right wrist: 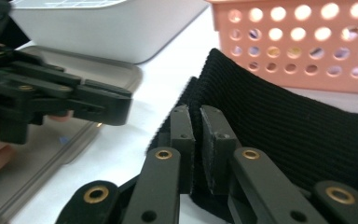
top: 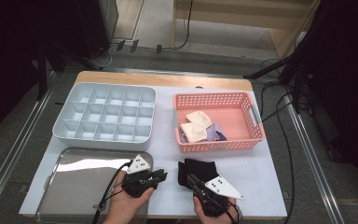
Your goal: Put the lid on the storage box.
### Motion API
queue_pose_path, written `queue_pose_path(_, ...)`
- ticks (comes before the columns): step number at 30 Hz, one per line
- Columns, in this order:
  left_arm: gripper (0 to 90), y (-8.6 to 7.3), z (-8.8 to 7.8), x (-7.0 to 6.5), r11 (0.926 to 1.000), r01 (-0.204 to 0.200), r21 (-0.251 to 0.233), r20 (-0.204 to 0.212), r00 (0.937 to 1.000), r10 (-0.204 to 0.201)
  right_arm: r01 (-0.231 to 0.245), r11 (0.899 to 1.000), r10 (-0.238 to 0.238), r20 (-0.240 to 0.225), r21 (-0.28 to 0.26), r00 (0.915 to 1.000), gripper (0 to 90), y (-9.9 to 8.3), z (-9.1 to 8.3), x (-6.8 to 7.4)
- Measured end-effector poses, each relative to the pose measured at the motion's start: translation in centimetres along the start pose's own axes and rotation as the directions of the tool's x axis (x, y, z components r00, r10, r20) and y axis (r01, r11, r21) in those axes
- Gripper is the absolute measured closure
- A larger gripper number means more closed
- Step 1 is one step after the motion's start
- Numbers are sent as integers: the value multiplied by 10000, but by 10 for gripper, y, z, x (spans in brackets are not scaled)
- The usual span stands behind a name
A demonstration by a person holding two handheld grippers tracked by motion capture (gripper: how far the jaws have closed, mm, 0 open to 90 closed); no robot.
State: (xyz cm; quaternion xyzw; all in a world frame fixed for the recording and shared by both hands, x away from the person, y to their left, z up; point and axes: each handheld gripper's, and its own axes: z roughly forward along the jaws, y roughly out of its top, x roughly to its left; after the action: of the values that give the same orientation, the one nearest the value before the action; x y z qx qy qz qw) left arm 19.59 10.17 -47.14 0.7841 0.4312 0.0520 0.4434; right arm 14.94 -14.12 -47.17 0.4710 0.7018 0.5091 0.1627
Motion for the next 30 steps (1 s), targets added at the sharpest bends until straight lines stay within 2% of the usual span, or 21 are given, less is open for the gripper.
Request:
queue_pose_path(5,785,0,-1,0,10000,-32,18,-20,10000,32,262,9988,-255,-171,420,9995,805,-7,6,6)
queue_pose_path(7,785,0,-1,0,10000,-7,-2,16,10000,7,185,9990,-175,-242,417,9996,701,-10,8,6)
queue_pose_path(10,784,0,-2,1,10000,-16,-9,7,10000,16,276,9994,-274,-104,190,9996,548,-10,10,9)
queue_pose_path(11,784,0,-2,1,10000,-13,-3,-5,10000,13,332,9993,-333,32,192,9994,511,-11,11,11)
queue_pose_path(13,784,0,-1,0,10000,-1,-2,7,10000,1,448,9985,-451,102,301,9989,495,-12,15,14)
queue_pose_path(15,783,0,-1,0,10000,-27,4,-17,10000,27,525,9977,-536,246,434,9983,512,-14,20,16)
queue_pose_path(17,783,0,-1,-1,10000,-50,-16,27,10000,50,683,9966,-706,497,465,9963,622,-15,22,17)
queue_pose_path(20,783,0,-1,-1,10000,-61,-50,-2,10000,61,690,9973,-703,539,259,9961,747,-14,18,13)
queue_pose_path(25,782,0,-2,0,10000,-98,-14,-6,10000,98,748,9966,-708,1032,-353,9921,784,-8,3,7)
queue_pose_path(28,782,0,-2,-1,10000,-53,-36,-16,10000,53,908,9957,-881,1217,-169,9887,796,-10,3,3)
queue_pose_path(30,782,0,-2,0,10000,-45,-57,-1,10000,45,933,9956,-929,1144,22,9891,796,-12,5,3)
